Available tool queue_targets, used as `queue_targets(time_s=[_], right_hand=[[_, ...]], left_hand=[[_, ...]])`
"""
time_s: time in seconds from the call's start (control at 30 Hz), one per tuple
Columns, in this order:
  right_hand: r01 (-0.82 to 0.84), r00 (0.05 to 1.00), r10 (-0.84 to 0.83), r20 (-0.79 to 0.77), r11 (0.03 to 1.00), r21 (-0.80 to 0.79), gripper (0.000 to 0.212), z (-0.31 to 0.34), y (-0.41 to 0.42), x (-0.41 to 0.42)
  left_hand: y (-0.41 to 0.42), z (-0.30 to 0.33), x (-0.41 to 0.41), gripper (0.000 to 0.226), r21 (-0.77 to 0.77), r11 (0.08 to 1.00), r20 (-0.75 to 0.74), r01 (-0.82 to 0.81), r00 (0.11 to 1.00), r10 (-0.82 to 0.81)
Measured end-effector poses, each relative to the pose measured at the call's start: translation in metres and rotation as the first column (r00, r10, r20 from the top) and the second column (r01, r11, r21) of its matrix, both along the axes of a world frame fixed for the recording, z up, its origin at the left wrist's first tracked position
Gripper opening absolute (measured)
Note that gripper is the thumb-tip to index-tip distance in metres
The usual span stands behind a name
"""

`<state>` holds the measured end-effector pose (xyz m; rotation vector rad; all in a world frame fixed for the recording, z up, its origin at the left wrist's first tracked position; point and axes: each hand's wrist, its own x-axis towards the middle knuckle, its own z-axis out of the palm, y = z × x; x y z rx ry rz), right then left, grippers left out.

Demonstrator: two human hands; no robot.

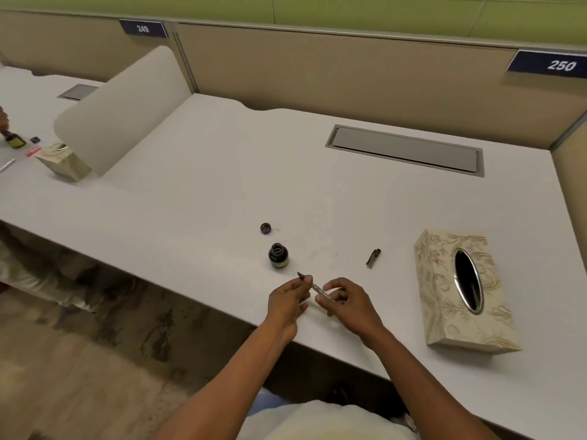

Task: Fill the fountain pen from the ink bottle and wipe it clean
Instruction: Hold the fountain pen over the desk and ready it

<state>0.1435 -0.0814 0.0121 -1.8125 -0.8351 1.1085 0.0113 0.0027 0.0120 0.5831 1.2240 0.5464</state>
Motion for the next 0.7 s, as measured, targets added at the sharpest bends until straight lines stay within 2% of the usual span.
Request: queue_targets(time_s=[0.03,0.13,0.23,0.33,0.4,0.5,0.53,0.63,0.7], right_hand=[[-0.012,1.0,0.012,0.001,1.0,-0.007,0.01,0.0031,-0.0002,-0.0017],[-0.025,0.996,0.026,0.086,1.0,-0.01,0.026,0.0046,-0.0012,-0.0044],[0.034,0.995,-0.033,0.098,0.999,-0.002,0.004,0.0044,-0.003,-0.0035],[0.086,0.993,-0.087,0.085,0.996,0.01,0.015,0.005,-0.0046,-0.0035],[0.088,0.995,-0.089,0.043,0.996,0.008,0.011,0.0101,-0.0042,-0.0051],[0.046,0.997,-0.044,0.061,0.999,-0.023,0.028,0.011,-0.0054,-0.0056],[0.043,0.996,-0.041,0.08,0.999,-0.024,0.027,0.0102,-0.0056,-0.0059],[0.071,0.994,-0.071,0.078,0.997,0.011,0.005,0.0088,-0.0064,-0.0064],[0.083,0.994,-0.084,0.068,0.996,0.016,0.014,0.0057,-0.006,-0.0073]], left_hand=[[0.0,-0.0001,0.0,0.018,0.0,1.0,0.001,0.002,1.0,-0.002],[0.002,-0.0002,0.0002,0.017,0.005,1.0,-0.004,0.023,1.0,-0.023],[0.0035,0.0015,0.0022,0.017,0.01,0.999,-0.008,0.043,0.999,-0.043],[0.0034,0.0024,0.006,0.023,0.017,0.998,-0.01,0.063,0.998,-0.063],[0.0034,0.0038,0.0078,0.024,0.022,0.997,0.0,0.078,0.997,-0.078],[0.0032,0.0069,0.0079,0.019,0.039,0.994,0.002,0.101,0.995,-0.101],[0.003,0.0075,0.0075,0.018,0.042,0.994,0.0,0.099,0.995,-0.099],[0.0023,0.007,0.0051,0.017,0.046,0.995,-0.006,0.084,0.996,-0.084],[0.0011,0.0064,0.0036,0.019,0.045,0.996,-0.009,0.073,0.997,-0.073]])
